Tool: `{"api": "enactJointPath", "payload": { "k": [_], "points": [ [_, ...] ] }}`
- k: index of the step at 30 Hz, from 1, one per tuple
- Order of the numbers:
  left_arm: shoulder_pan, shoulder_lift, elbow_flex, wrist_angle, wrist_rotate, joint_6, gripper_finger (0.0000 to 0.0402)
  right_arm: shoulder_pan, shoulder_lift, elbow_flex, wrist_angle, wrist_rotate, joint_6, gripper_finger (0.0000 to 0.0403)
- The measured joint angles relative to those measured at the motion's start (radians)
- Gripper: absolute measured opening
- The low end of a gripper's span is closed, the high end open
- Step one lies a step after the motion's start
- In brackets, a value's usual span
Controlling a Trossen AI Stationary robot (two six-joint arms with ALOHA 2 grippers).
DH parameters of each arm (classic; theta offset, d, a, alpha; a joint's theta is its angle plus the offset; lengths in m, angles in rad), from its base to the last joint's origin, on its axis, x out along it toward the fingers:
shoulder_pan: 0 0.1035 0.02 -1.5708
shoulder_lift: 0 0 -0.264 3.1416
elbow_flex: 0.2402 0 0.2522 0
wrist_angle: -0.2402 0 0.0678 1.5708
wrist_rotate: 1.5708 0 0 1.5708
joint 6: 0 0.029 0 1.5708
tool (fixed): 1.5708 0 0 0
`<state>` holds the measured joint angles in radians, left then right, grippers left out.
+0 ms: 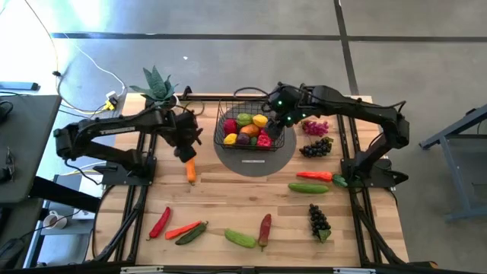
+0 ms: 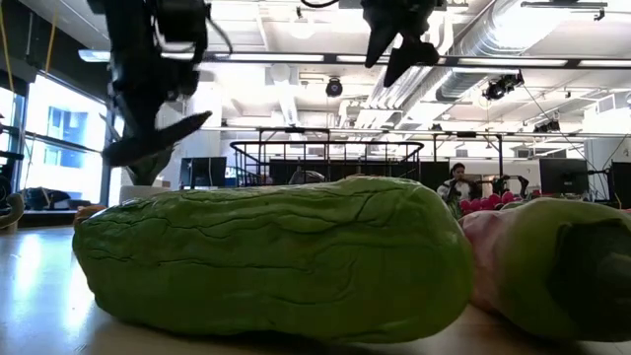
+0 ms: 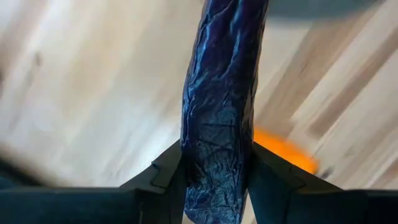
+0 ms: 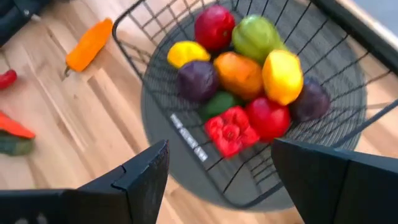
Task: Build produce basket
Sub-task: Put the eggplant into the wire basket
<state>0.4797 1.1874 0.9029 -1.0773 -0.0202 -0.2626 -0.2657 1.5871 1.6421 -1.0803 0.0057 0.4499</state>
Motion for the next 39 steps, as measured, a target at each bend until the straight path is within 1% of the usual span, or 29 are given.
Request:
{"api": "enactJointPath", "payload": {
  "k": [4,9,18,22,29,33,37,39],
  "points": [
    [0.000,-0.029,0.059,0.088,0.048,0.003,0.0122,0.037,0.000,0.000,-0.049,0.017,0.051,0.0264],
    [0.000,-0.033,0.105,0.214,0.101,0.003,0.0122,0.077,0.000,0.000,-0.122,0.053,0.117,0.0263],
    [0.000,-0.033,0.108,0.480,0.117,-0.023,0.0122,0.158,0.000,-0.002,-0.220,0.058,0.164,0.0263],
    [0.005,-0.026,0.108,0.620,0.115,-0.034,0.0122,0.204,0.000,-0.002,-0.250,0.110,0.210,0.0263],
    [0.043,0.056,0.108,0.771,0.114,-0.049,0.0122,0.298,0.000,-0.003,-0.303,0.172,0.310,0.0263],
    [0.067,0.125,0.108,0.792,0.125,-0.097,0.0122,0.353,0.000,-0.003,-0.342,0.251,0.352,0.0263],
    [0.087,0.201,0.108,0.792,0.159,-0.102,0.0122,0.393,0.000,-0.003,-0.411,0.349,0.407,0.0263],
    [0.095,0.236,0.108,0.793,0.159,-0.102,0.0122,0.404,0.000,-0.003,-0.449,0.361,0.432,0.0263]
  ]
}}
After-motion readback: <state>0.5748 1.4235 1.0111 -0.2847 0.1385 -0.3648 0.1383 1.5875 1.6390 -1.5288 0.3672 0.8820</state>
